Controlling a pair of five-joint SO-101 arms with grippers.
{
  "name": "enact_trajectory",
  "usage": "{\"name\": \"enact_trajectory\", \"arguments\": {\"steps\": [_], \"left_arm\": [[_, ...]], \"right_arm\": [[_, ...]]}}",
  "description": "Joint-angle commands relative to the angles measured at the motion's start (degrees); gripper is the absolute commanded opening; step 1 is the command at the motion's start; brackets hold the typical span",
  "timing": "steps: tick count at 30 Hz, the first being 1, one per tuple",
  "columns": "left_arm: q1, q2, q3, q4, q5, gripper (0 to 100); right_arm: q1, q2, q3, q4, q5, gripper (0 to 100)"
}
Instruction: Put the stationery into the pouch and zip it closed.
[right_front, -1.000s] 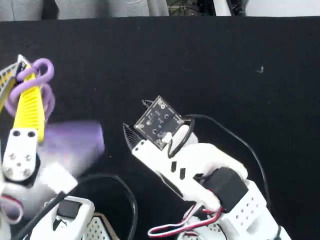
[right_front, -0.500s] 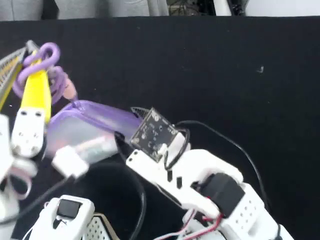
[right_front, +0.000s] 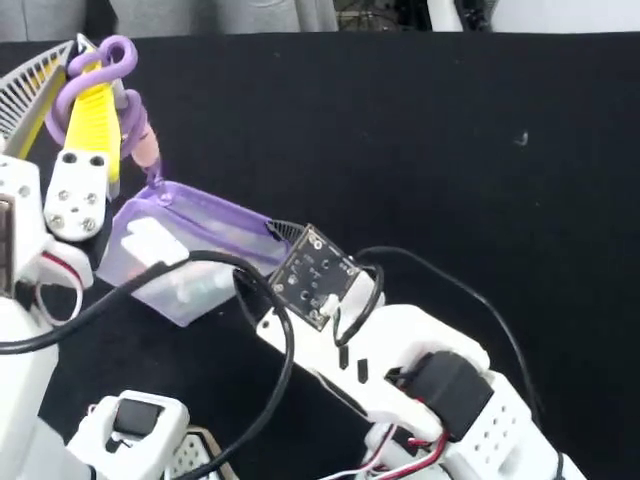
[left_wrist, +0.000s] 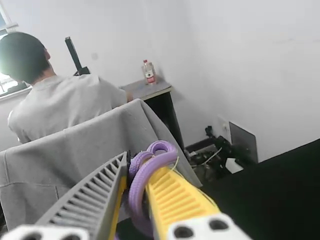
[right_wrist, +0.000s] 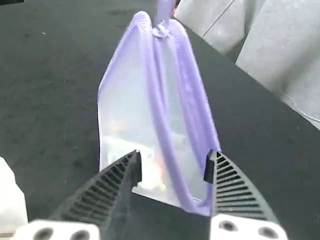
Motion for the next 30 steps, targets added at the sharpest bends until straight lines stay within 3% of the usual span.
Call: {"name": "enact_trajectory", "arguments": {"steps": [1,7,13,21,30], "left_arm": [[-0.31,1.23,-0.22,-3.52,0.70,3],[-0.31,3.08,-0.84,-5.54,2.37,3],[-0.31,2.64,-0.84,-6.07,3.08,3],[-0.22,3.16,-5.41,-6.07,3.16,3],[6.64,2.64,-5.58,-5.45,3.08,3]], "right_arm": [[0.44,-1.10,-6.02,2.55,-0.09,21.6],[-3.34,-1.01,-9.36,6.86,-0.09,21.6],[-9.67,-0.48,-4.97,5.71,4.66,21.3],[-3.34,-0.57,1.36,-0.09,5.01,21.2],[2.90,-0.40,1.45,-5.54,5.19,21.2]]}}
